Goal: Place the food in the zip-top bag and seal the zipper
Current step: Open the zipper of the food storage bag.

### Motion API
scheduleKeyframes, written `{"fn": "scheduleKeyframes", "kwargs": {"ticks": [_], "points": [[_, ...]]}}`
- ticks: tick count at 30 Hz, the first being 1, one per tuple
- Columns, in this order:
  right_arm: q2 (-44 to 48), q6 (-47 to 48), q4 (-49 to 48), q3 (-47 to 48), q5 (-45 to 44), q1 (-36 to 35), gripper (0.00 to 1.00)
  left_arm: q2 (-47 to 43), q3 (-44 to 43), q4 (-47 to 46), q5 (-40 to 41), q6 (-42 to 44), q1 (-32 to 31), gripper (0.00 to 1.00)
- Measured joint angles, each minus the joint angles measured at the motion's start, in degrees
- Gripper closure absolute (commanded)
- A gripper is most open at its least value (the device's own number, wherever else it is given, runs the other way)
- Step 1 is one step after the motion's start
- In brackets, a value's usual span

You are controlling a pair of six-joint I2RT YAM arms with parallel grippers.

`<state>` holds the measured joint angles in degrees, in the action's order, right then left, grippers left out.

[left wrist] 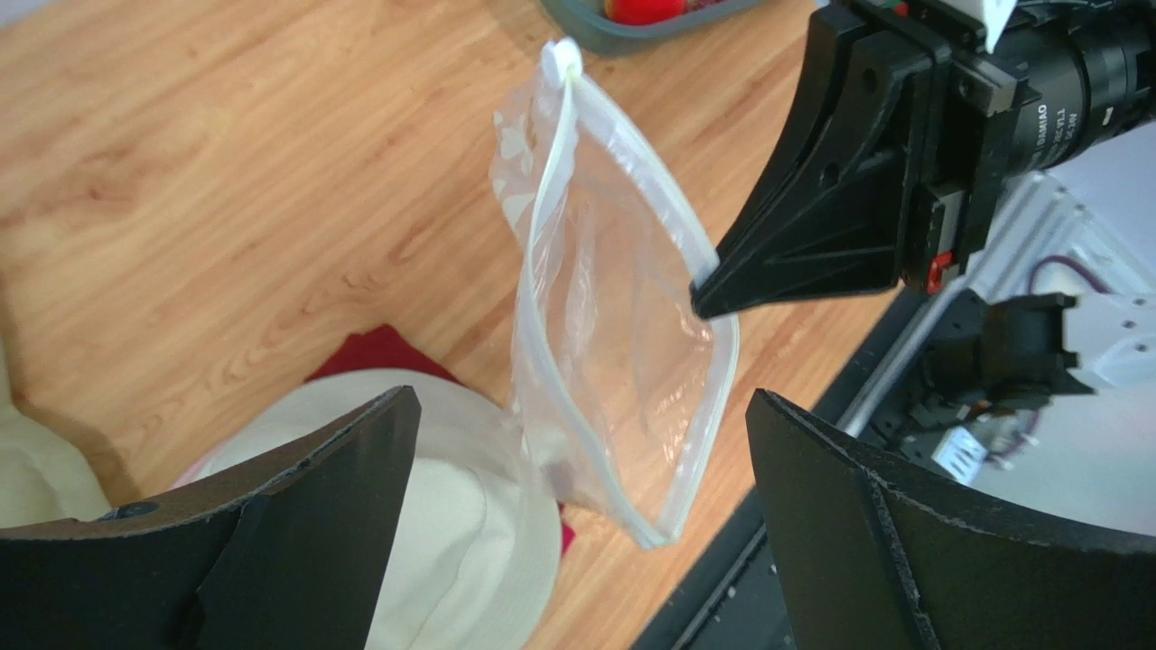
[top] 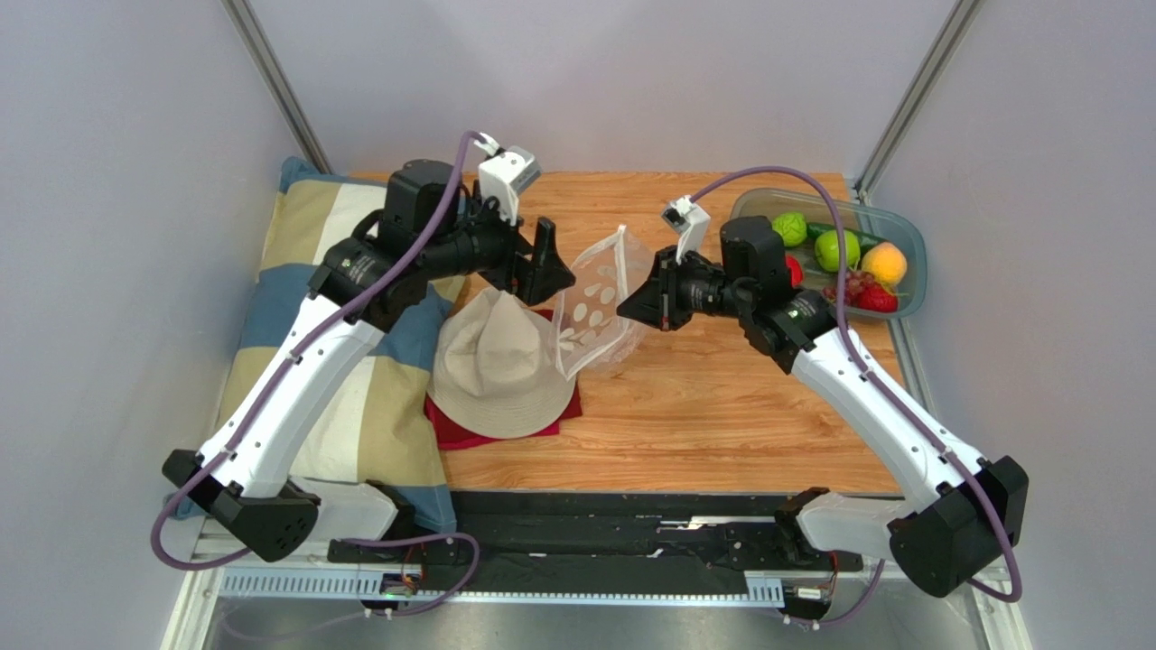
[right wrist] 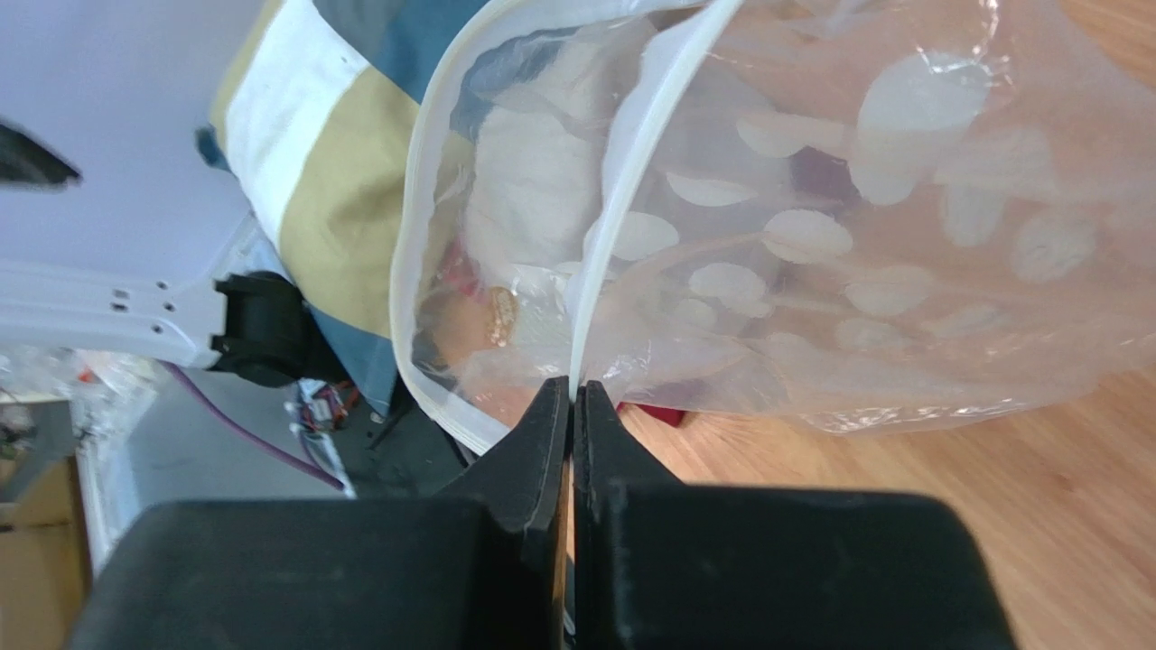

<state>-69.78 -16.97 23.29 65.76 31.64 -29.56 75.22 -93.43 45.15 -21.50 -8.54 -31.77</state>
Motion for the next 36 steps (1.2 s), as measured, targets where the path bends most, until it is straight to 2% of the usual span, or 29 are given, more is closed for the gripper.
{"fn": "scheduleKeyframes", "kwargs": {"ticks": [3, 4, 5, 7, 11, 12, 13, 14, 16, 18, 19, 20, 27, 30, 33, 36], "points": [[-1.14, -4.37, -2.03, -0.20, 1.14, 0.00, 1.00, 0.81, 0.00, -1.31, 6.05, 1.22, -4.79, 0.02], [-1.60, -5.33, -2.56, -0.20, 1.42, 0.00, 1.00, 1.84, -0.04, -1.31, 8.41, 1.77, -6.19, 0.09], [-1.95, -5.97, -2.89, -0.20, 1.53, 0.00, 1.00, 2.93, -0.11, -1.18, 10.34, 2.27, -7.19, 0.31], [-2.80, -7.58, -3.48, -0.20, 1.90, 0.02, 1.00, 6.29, -1.36, 0.07, 14.12, 3.17, -8.57, 0.54], [-2.99, -8.83, -3.89, -0.20, 2.14, 0.02, 1.00, 12.74, -4.83, 2.89, 20.76, 4.11, -8.70, 0.59], [-2.99, -8.94, -3.93, -0.17, 2.29, 0.02, 1.00, 13.92, -5.42, 3.48, 22.38, 4.17, -8.68, 0.64], [-2.99, -8.94, -3.89, -0.20, 2.32, 0.02, 1.00, 14.53, -5.57, 3.82, 23.39, 4.17, -8.57, 0.73], [-2.99, -8.92, -3.87, -0.20, 2.34, 0.00, 1.00, 14.82, -5.57, 4.17, 23.89, 4.13, -8.52, 0.77], [-2.99, -8.81, -3.87, -0.20, 2.36, 0.24, 1.00, 14.95, -5.75, 5.53, 24.20, 4.28, -8.41, 0.78], [-2.99, -8.66, -3.85, -0.20, 2.67, 0.66, 1.00, 14.95, -6.29, 6.78, 23.39, 3.91, -8.02, 0.72], [-2.99, -8.59, -3.85, -0.20, 2.95, 1.09, 1.00, 14.95, -6.38, 6.97, 22.16, 3.65, -7.61, 0.62], [-2.99, -8.52, -3.85, -0.20, 3.17, 1.55, 1.00, 14.95, -6.38, 7.08, 20.28, 3.28, -6.99, 0.60], [-3.08, -8.50, -3.89, -0.20, 7.67, 3.76, 1.00, 16.41, -6.23, 6.91, 7.82, -0.92, 0.00, 0.58], [-3.50, -8.52, -3.89, -0.20, 10.23, 3.76, 1.00, 17.79, -6.29, 6.67, 4.74, -1.64, 0.26, 0.65], [-4.33, -8.52, -3.89, -0.17, 12.63, 3.76, 1.00, 18.86, -6.29, 6.08, 1.46, -2.23, 0.22, 1.00], [-5.31, -8.11, -3.67, 0.02, 14.14, 3.76, 1.00, 18.78, -6.27, 5.05, -3.52, -2.99, 0.94, 1.00]]}}
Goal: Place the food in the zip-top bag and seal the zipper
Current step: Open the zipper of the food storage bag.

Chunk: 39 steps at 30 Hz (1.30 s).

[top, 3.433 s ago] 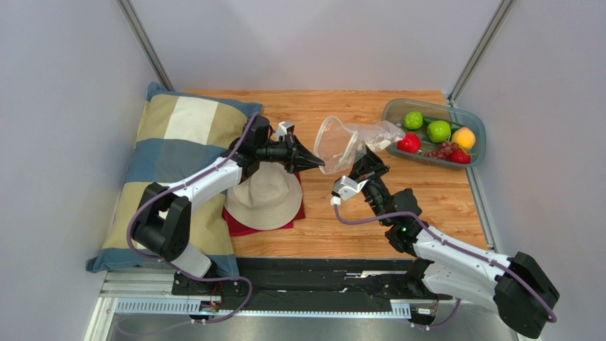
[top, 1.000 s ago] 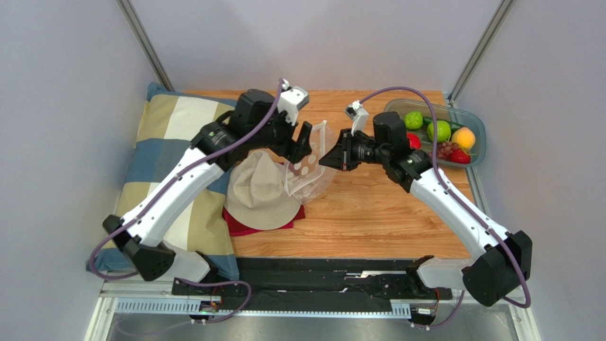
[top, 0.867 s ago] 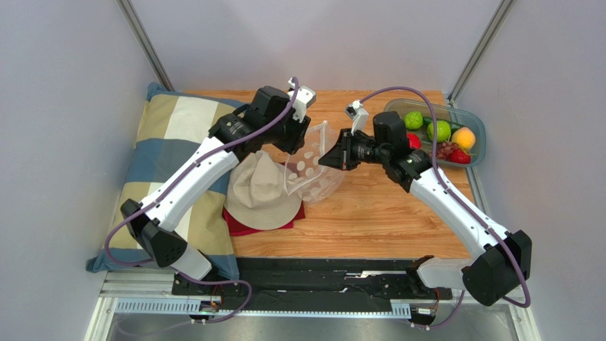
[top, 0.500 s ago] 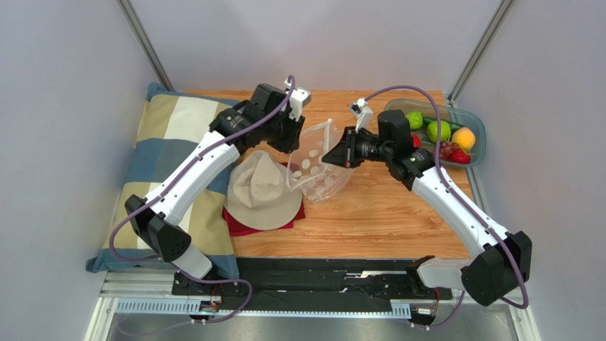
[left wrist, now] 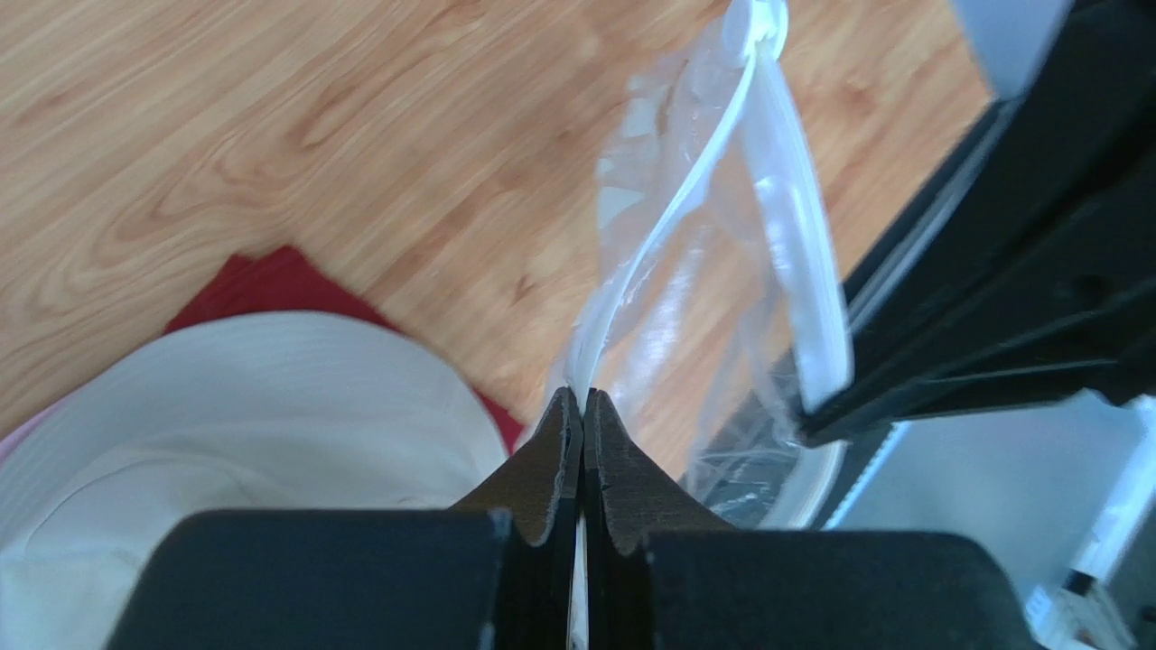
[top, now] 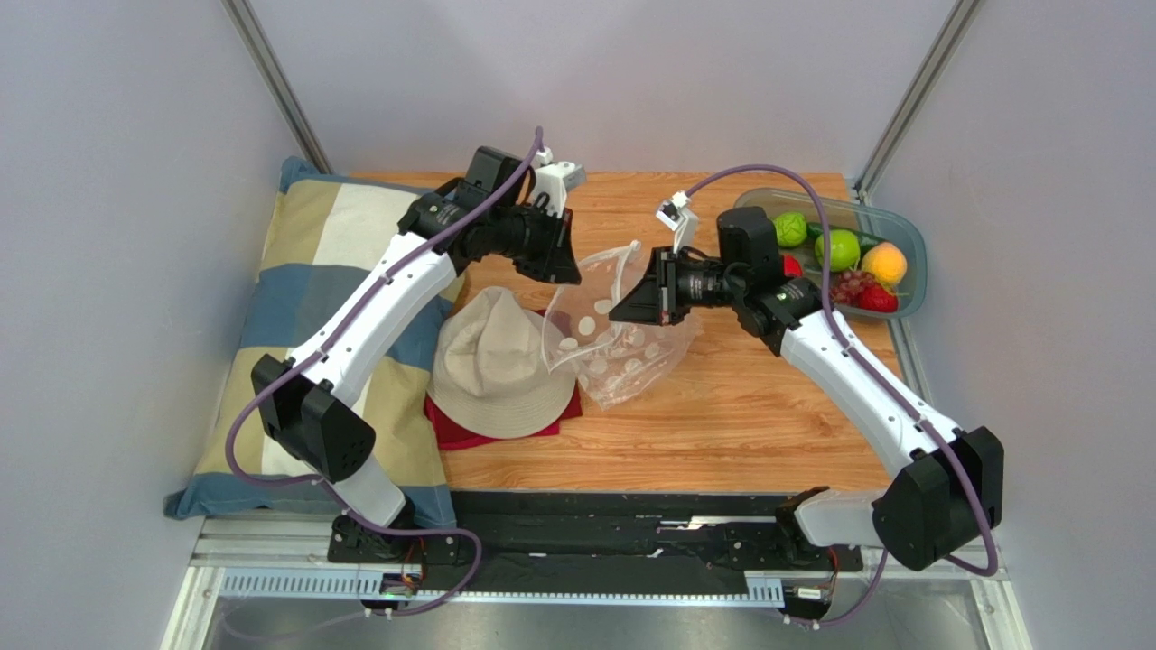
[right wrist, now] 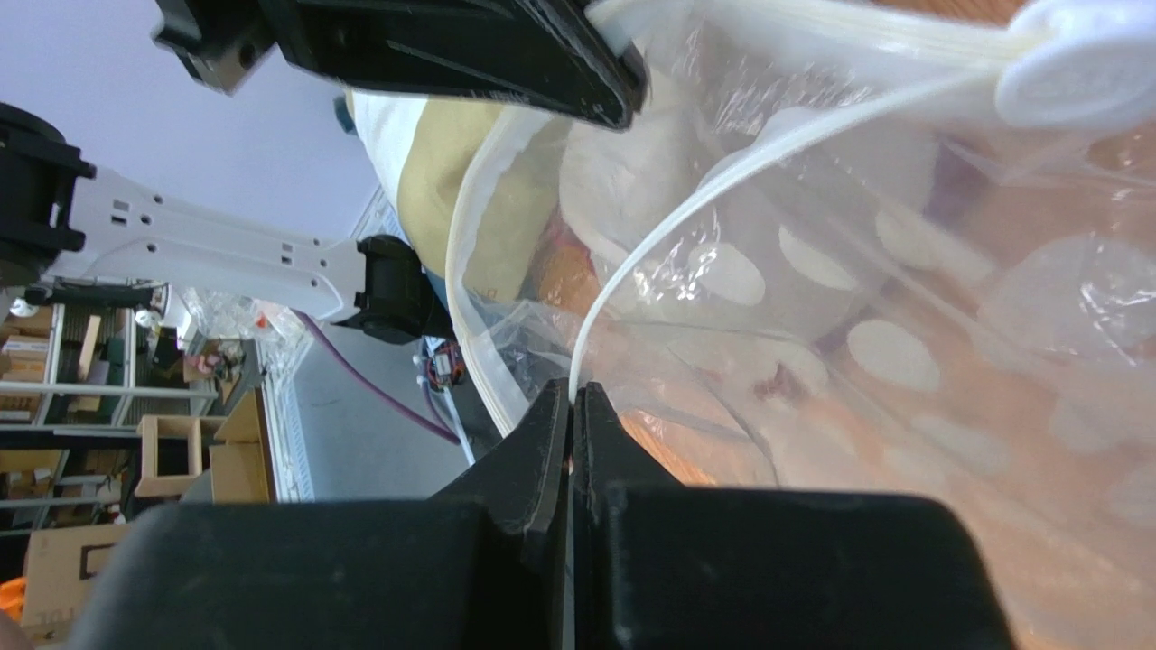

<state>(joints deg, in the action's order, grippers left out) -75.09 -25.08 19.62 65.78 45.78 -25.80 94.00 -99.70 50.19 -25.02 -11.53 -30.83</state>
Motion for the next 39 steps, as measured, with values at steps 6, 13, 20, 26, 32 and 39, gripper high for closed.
{"fn": "scheduleKeyframes", "kwargs": {"ticks": [6, 13, 20, 26, 32, 39], "points": [[-0.48, 6.95, 4.57, 0.35, -0.02, 3.56, 1.00, -2.54, 5.51, -4.59, -9.64, -5.57, 7.63, 1.00], [-7.61, 17.70, 12.28, 2.40, -1.70, 12.33, 1.00, -4.42, 10.34, -8.55, -14.14, -10.80, 9.22, 1.00], [-20.52, 23.34, 19.61, 8.96, -3.30, 12.68, 0.91, 0.70, 9.16, -10.58, -12.76, -16.83, 3.32, 1.00], [-21.90, 26.10, 23.41, 14.25, -4.00, 15.10, 0.33, 7.17, 5.75, -12.79, -9.38, -19.56, 0.98, 1.00], [-21.90, 29.24, 27.39, 20.79, -2.60, 25.59, 0.19, 13.14, -0.20, -13.94, -9.01, -22.60, 0.85, 1.00], [-22.51, 33.66, 30.01, 28.50, -14.78, 38.10, 0.12, 15.21, -0.59, -15.98, -9.49, -23.76, 0.11, 1.00]]}}
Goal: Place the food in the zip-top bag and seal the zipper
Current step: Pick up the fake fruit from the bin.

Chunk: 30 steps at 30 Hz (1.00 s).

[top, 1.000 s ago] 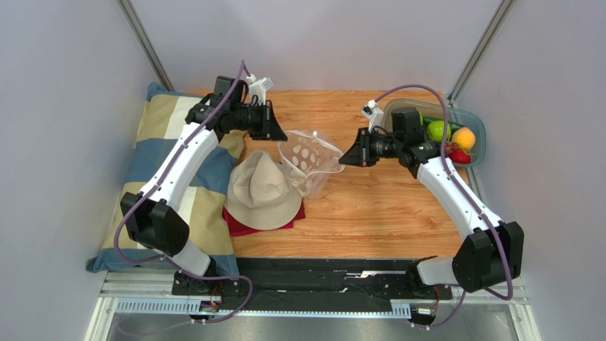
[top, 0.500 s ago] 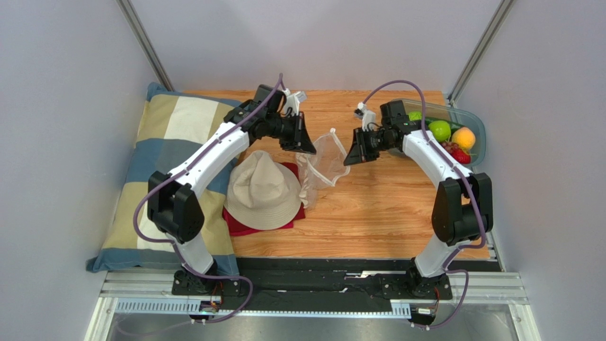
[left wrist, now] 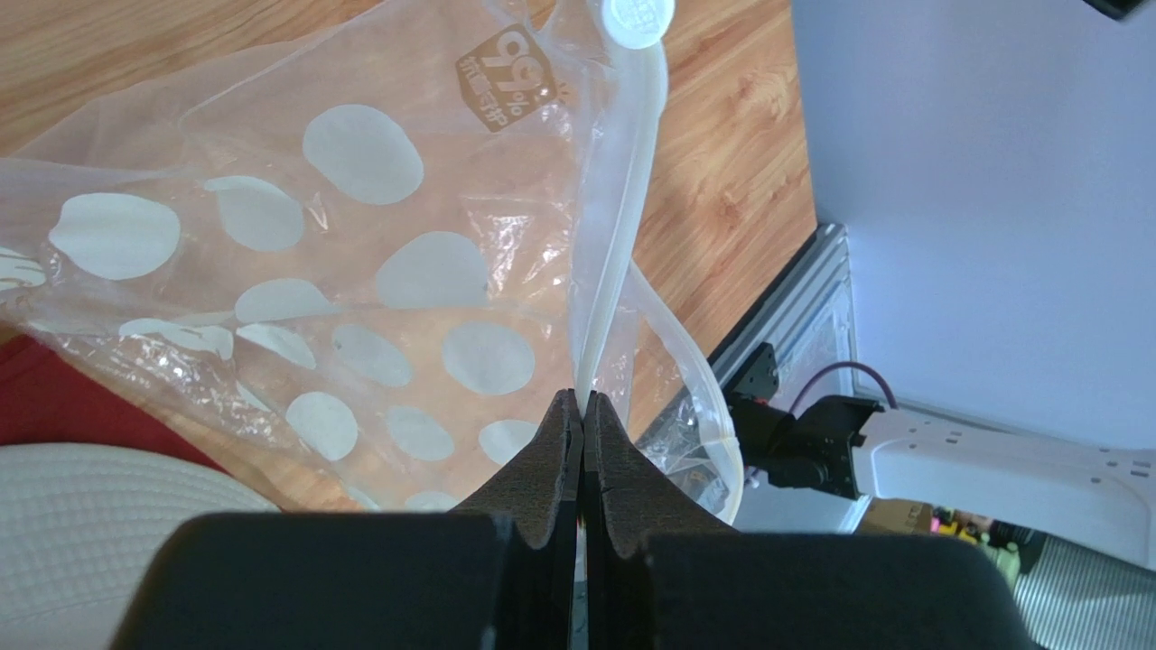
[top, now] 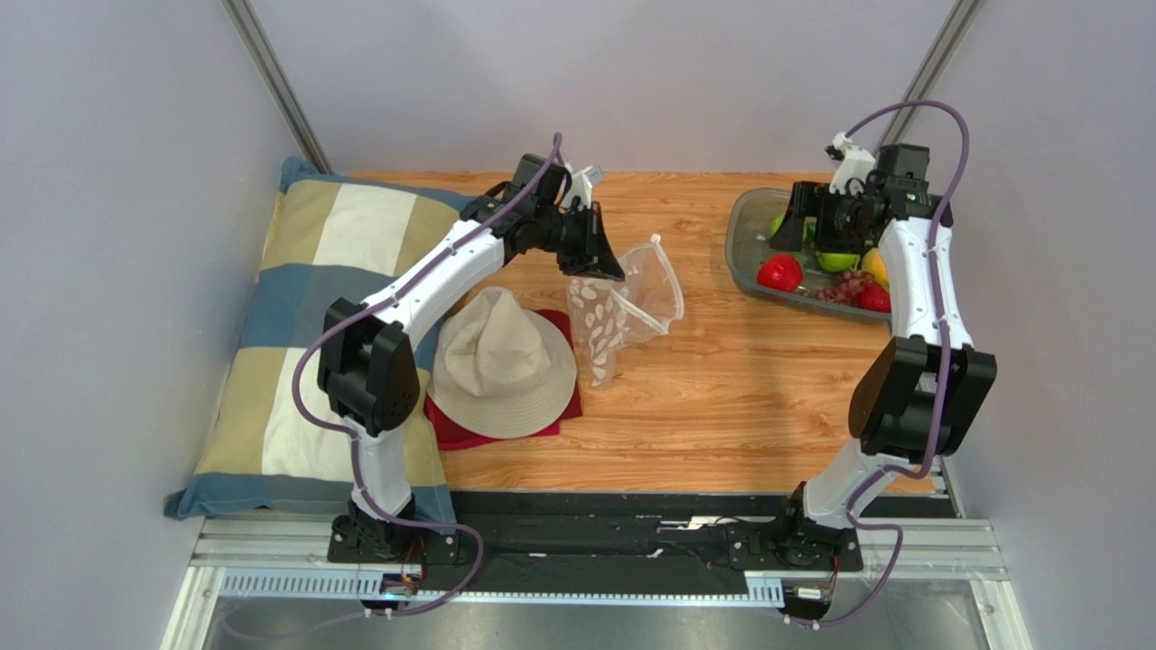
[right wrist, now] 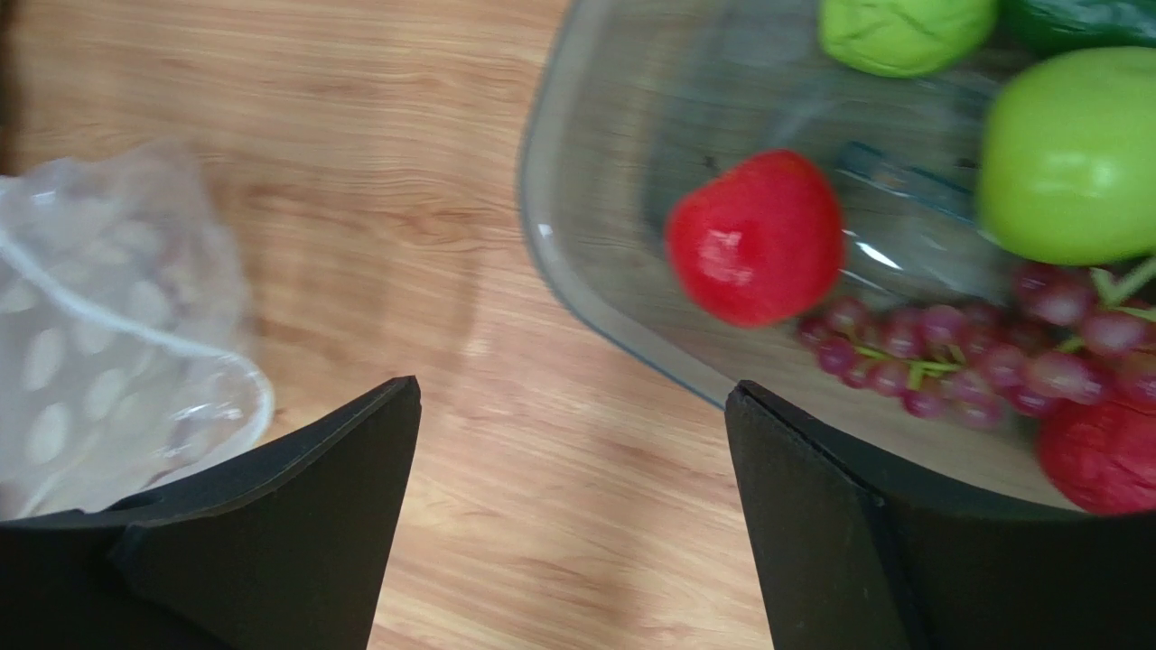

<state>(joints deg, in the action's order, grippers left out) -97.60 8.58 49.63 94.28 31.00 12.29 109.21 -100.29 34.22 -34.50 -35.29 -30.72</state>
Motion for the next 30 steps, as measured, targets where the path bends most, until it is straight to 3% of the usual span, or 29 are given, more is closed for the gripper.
{"fn": "scheduleKeyframes", "kwargs": {"ticks": [5, 13, 22, 30], "points": [[-6.43, 2.08, -0.02, 2.49, -10.25, -0.04, 0.08, 0.37, -0.52, -1.20, -1.11, 0.24, -0.26, 1.00], [-20.41, 2.03, -0.87, 8.39, -18.16, -0.48, 0.06, 2.58, -0.59, -3.02, -2.84, 0.22, -0.31, 1.00], [-24.90, 0.87, -1.57, 9.90, -17.62, -0.61, 0.09, 4.52, -0.59, -3.26, -3.48, 0.20, -0.26, 1.00], [-25.07, -0.09, -1.49, 9.20, -14.99, -0.61, 0.05, 5.92, -0.59, -3.69, -5.22, -0.68, 0.48, 1.00]]}}
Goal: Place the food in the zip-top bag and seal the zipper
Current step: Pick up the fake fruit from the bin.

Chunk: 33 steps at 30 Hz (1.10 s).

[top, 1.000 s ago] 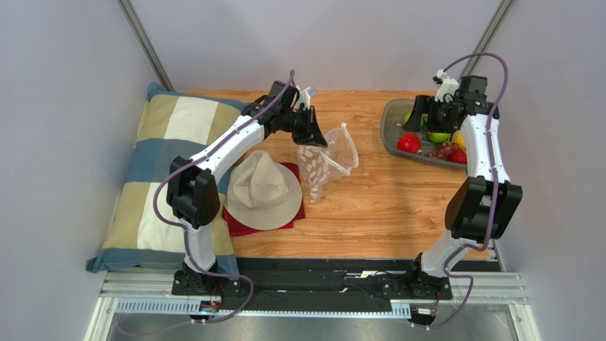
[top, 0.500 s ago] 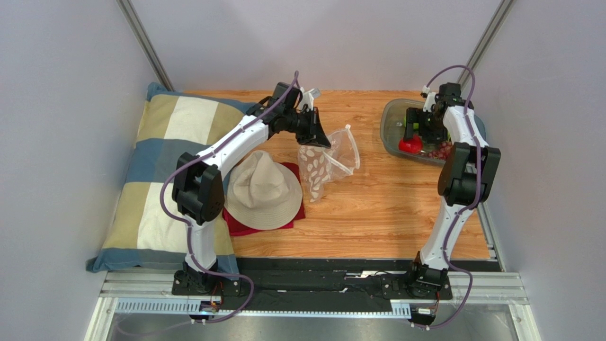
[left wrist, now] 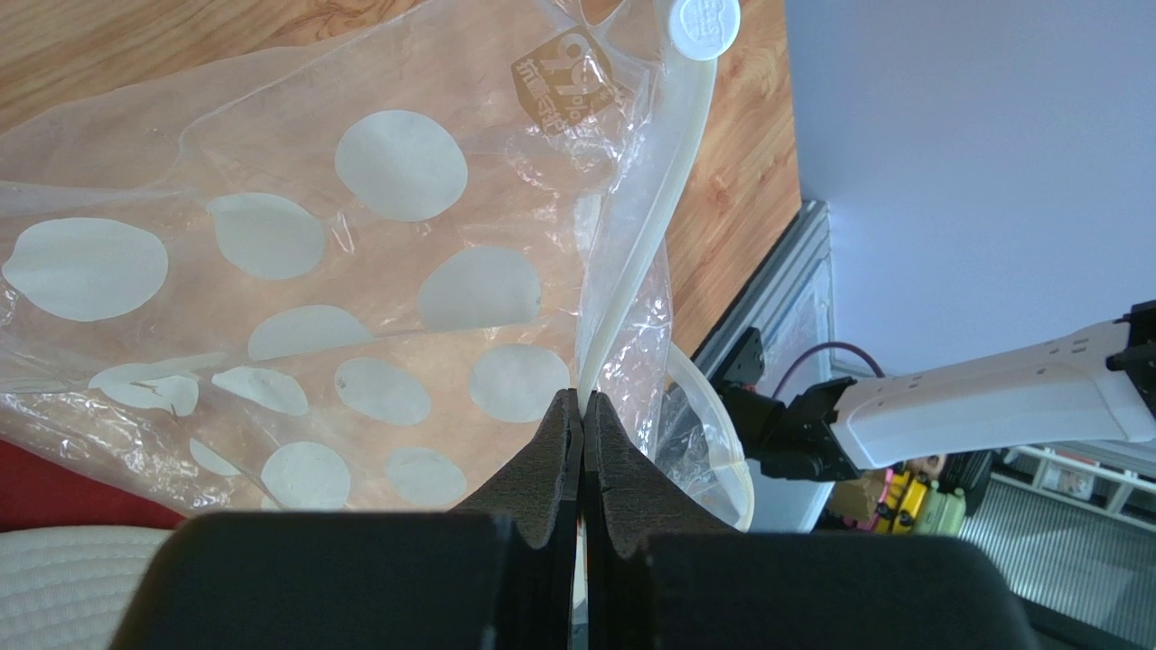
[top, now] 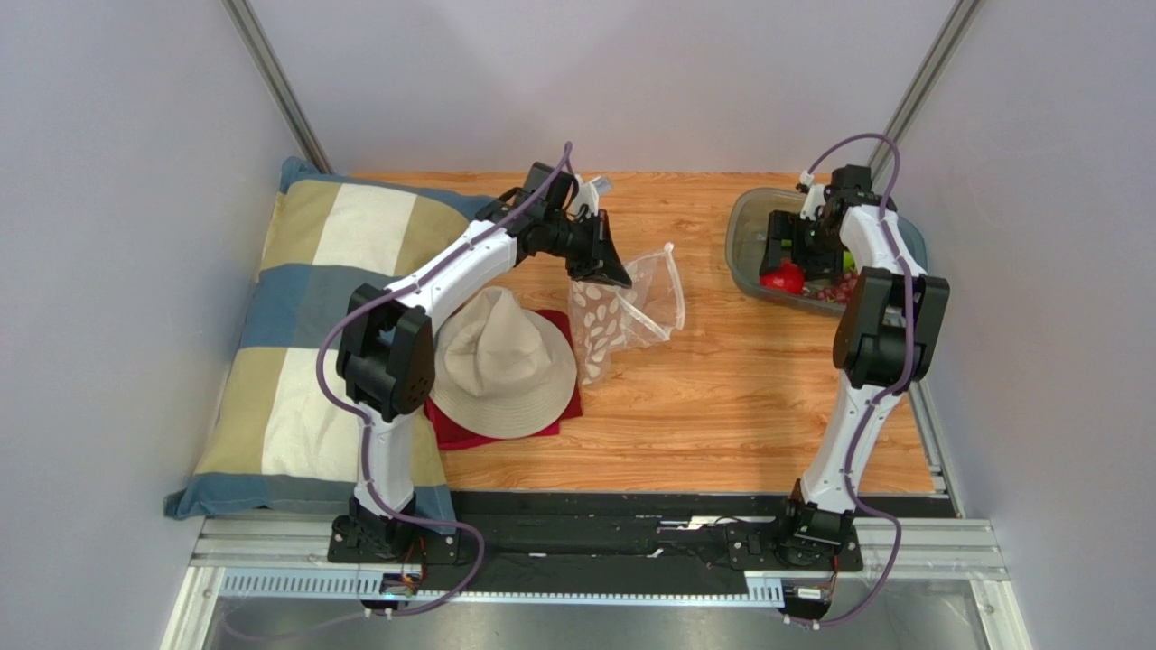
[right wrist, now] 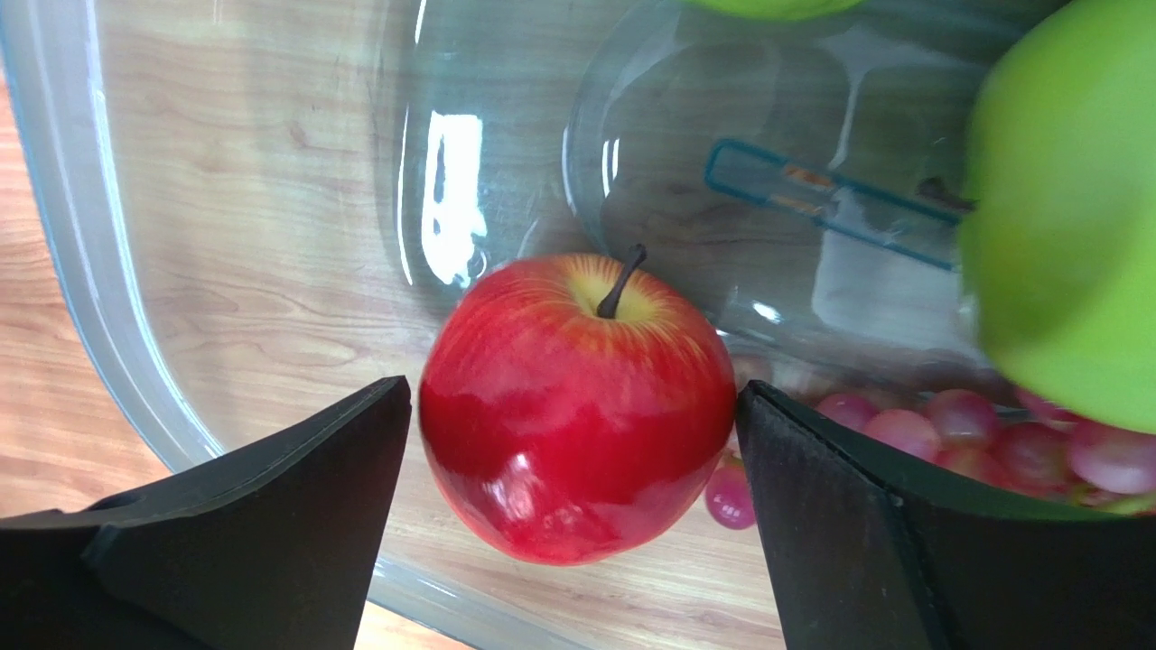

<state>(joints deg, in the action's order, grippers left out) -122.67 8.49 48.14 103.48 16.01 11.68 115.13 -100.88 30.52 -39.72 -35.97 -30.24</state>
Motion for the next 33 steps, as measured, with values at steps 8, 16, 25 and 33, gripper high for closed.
{"fn": "scheduleKeyframes", "kwargs": {"ticks": [8, 16, 25, 33], "points": [[0.00, -0.81, 1.01, -1.22, 0.59, 0.00, 0.13, 0.00, 0.00, -0.70, -0.74, -0.61, 0.22, 1.00], [0.17, -1.22, 0.90, -1.22, 1.20, 0.00, 0.43, 0.00, 0.00, -0.79, -0.96, -0.83, 0.28, 1.00], [14.86, -1.88, 1.79, -3.06, 14.71, 0.09, 0.59, 0.00, -0.02, -1.75, -4.15, -1.44, 0.98, 1.00], [38.07, -8.44, -5.03, -15.32, 32.50, -5.22, 0.61, 0.00, -0.04, -8.26, -11.37, -6.91, 1.49, 1.00]]}}
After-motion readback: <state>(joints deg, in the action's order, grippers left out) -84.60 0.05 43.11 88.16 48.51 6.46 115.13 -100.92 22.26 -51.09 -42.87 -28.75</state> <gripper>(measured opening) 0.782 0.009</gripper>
